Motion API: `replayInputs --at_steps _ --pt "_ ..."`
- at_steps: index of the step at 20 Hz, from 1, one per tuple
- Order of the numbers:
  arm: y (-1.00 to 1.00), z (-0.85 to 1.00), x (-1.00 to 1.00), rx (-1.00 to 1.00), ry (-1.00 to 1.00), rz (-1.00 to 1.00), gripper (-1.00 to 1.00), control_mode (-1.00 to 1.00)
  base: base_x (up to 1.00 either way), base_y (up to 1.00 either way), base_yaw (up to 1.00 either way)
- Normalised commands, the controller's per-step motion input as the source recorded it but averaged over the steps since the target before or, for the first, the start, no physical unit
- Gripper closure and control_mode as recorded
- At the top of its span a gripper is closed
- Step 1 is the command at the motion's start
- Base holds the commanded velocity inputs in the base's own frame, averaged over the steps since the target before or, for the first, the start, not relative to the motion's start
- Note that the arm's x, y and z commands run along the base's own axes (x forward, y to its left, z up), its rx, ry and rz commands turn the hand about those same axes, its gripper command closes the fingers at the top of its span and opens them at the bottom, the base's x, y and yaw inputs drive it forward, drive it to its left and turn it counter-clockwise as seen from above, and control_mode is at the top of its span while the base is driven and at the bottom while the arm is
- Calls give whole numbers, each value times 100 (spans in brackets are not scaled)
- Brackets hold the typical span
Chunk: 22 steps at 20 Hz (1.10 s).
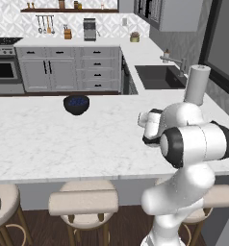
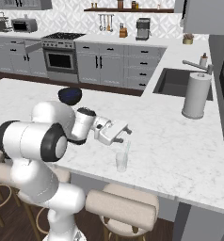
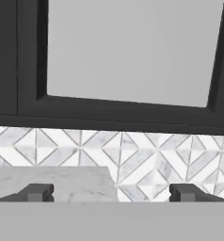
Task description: Take a straw from the drawer in front and place it inside the glass cup on the dining counter.
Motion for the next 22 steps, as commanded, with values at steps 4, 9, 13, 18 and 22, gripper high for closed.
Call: replayInputs --at_steps 4,9,13,18,22 --pt "48 100 -76 1 -20 0 -100 -100 0 0 0" --pt "35 100 -71 9 -12 0 -100 -100 0 0 0" --pt "17 100 -39 26 0 0 -100 -100 0 0 0" --pt "4 100 -26 37 5 0 -100 -100 0 0 0" --pt "0 99 -26 44 14 0 -100 -100 0 0 0"
